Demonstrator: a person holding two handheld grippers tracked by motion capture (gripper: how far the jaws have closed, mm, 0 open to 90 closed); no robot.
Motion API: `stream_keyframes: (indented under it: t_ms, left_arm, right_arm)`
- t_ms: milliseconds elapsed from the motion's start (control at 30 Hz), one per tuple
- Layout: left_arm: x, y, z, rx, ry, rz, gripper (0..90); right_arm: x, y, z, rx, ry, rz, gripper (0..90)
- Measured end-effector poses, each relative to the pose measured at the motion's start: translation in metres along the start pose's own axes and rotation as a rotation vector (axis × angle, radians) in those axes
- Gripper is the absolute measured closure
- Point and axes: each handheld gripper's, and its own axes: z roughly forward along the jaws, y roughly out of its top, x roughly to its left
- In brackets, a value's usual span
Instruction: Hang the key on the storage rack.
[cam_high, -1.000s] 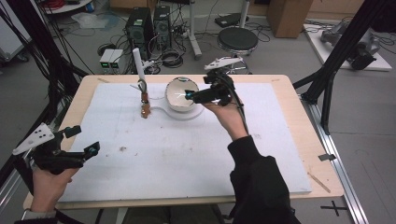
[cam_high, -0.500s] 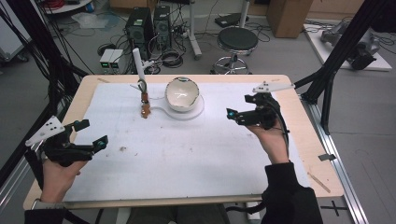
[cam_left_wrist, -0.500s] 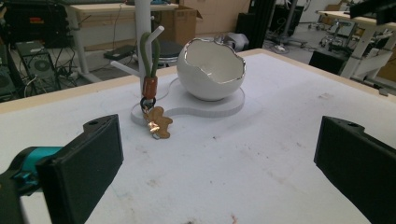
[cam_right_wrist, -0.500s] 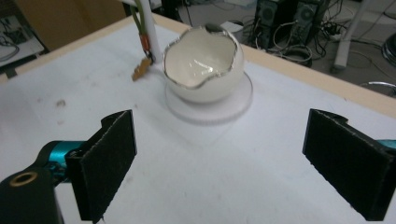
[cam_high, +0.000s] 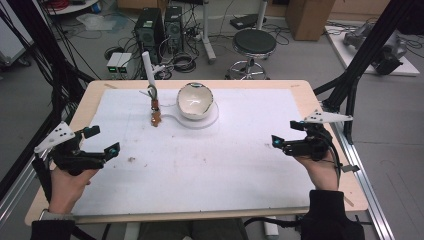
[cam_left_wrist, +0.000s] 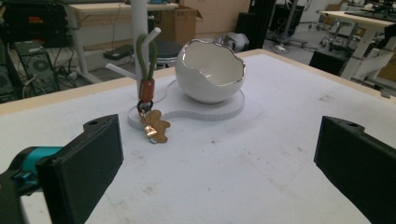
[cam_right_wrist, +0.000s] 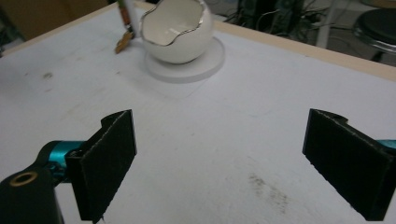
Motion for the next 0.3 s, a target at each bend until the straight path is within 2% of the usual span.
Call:
stream_keyframes:
  t_ms: [133,300]
  left_arm:
    - [-0.0022,-0.0004,0.0022,0.011,0.002,0.006,1.8]
    - [-0.0030,0.0000,0.0027,0.015,-0.003,0.004,1.7]
  right_arm:
    - [-0.0082,-0.0051,-0.0055,-0.047,-0.033,0.039,9.1]
    - [-0.0074,-0.0052,-0.0071,-0.081,-0.015,0.035,9.1]
